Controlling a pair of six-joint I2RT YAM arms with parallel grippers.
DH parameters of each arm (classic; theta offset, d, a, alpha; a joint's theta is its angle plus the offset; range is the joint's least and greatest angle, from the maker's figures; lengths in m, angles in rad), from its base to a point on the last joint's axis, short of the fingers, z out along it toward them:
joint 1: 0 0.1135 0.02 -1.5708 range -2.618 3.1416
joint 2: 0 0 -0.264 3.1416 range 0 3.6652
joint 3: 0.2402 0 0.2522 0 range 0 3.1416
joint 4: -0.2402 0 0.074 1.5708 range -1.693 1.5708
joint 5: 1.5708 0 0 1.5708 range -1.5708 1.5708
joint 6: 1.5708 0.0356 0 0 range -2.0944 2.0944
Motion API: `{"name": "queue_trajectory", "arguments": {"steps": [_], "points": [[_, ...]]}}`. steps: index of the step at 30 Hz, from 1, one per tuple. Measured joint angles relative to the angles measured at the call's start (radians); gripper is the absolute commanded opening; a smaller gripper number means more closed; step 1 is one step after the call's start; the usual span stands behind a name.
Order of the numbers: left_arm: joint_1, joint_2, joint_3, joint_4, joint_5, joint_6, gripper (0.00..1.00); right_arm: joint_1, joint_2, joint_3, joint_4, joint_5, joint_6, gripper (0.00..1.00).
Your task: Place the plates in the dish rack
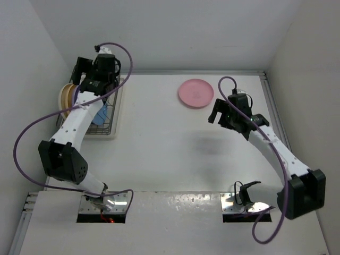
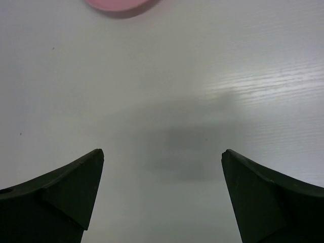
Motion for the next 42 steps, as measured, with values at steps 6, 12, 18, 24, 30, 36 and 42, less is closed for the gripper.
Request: {"name": "queue_trajectory", "arguments": {"steps": [6, 12, 18, 24, 30, 36, 42], "points": [[-0.002, -0.052, 0.183, -0.219, 0.436, -0.072, 0.91, -0.094, 0.291, 0.196, 0.040, -0.009, 0.010, 0.97], [-0.037, -0.142, 0.094, -0.360, 0.753, -0.052, 0.91, -0.148, 0.712, 0.555, 0.108, -0.001, 0.035, 0.83], [-0.053, -0.151, 0.051, -0.440, 0.801, -0.030, 0.91, -0.194, 1.051, 0.843, 0.110, 0.018, 0.089, 0.72], [-0.046, -0.128, 0.058, -0.471, 0.801, -0.030, 0.91, -0.232, 1.222, 0.961, 0.111, 0.012, 0.187, 0.43], [-0.040, -0.069, 0.080, -0.488, 0.801, -0.031, 0.91, -0.235, 1.246, 0.975, 0.125, -0.029, 0.271, 0.00], [-0.040, -0.063, 0.084, -0.495, 0.854, -0.037, 0.91, -0.232, 1.200, 0.870, 0.227, -0.047, 0.289, 0.00], [-0.040, -0.063, 0.087, -0.503, 0.933, -0.046, 0.91, -0.219, 1.065, 0.756, 0.253, -0.052, 0.146, 0.00]]}}
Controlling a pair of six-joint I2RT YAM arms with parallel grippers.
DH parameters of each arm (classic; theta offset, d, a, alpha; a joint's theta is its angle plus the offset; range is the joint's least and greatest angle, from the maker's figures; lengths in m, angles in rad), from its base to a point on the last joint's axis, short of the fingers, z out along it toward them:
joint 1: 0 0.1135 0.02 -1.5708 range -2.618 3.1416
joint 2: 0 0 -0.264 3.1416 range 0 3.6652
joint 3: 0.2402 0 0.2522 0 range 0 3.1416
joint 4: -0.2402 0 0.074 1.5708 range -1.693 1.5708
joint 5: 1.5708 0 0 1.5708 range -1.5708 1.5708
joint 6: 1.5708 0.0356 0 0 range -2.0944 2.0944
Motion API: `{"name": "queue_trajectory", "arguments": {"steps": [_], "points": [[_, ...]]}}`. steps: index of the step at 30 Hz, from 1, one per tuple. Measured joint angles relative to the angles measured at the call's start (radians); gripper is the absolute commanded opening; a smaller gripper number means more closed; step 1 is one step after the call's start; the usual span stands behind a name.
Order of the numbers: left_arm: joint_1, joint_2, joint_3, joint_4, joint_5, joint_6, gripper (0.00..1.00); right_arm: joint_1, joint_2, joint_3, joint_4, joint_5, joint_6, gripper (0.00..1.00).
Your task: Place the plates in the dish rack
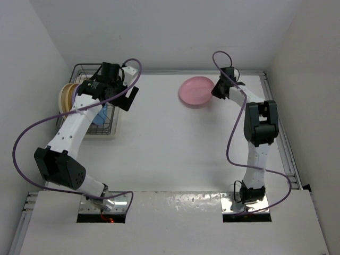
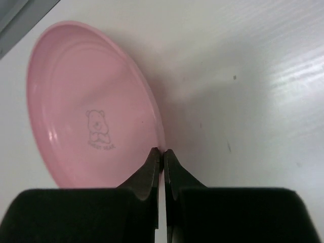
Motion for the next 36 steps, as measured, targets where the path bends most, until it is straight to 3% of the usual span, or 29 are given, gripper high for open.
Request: {"name": "queue_trajectory", "arguments": {"steps": [7, 11, 18, 26, 29, 30, 32, 33, 36], "points": [[-0.009, 0.001, -0.005, -0.003, 0.121, -0.016, 0.91, 0.121, -0.419, -0.353, 0.112, -0.023, -0.166, 0.00], [-0.042, 0.016, -0.016, 0.017, 0.217, -0.023, 0.91, 0.249, -0.620, -0.555, 0.192, -0.048, -0.196, 0.00], [-0.104, 0.131, -0.018, 0.068, 0.307, -0.045, 0.82, 0.418, -0.776, -0.776, 0.206, -0.070, -0.185, 0.00], [-0.105, 0.234, -0.074, 0.086, 0.335, -0.049, 0.75, 0.492, -0.903, -0.863, 0.220, -0.058, -0.151, 0.00], [-0.103, 0.251, -0.076, 0.089, 0.369, -0.053, 0.58, 0.501, -0.920, -0.875, 0.249, -0.054, -0.143, 0.00], [-0.102, 0.251, -0.078, 0.090, 0.385, -0.053, 0.42, 0.502, -0.922, -0.881, 0.257, -0.052, -0.140, 0.00], [-0.098, 0.251, -0.079, 0.092, 0.425, -0.055, 0.22, 0.505, -0.923, -0.889, 0.269, -0.051, -0.135, 0.00], [-0.097, 0.251, -0.079, 0.093, 0.439, -0.055, 0.06, 0.505, -0.923, -0.893, 0.270, -0.051, -0.134, 0.00], [-0.087, 0.249, -0.079, 0.089, 0.475, -0.051, 0.00, 0.505, -0.923, -0.900, 0.273, -0.051, -0.132, 0.00]]}}
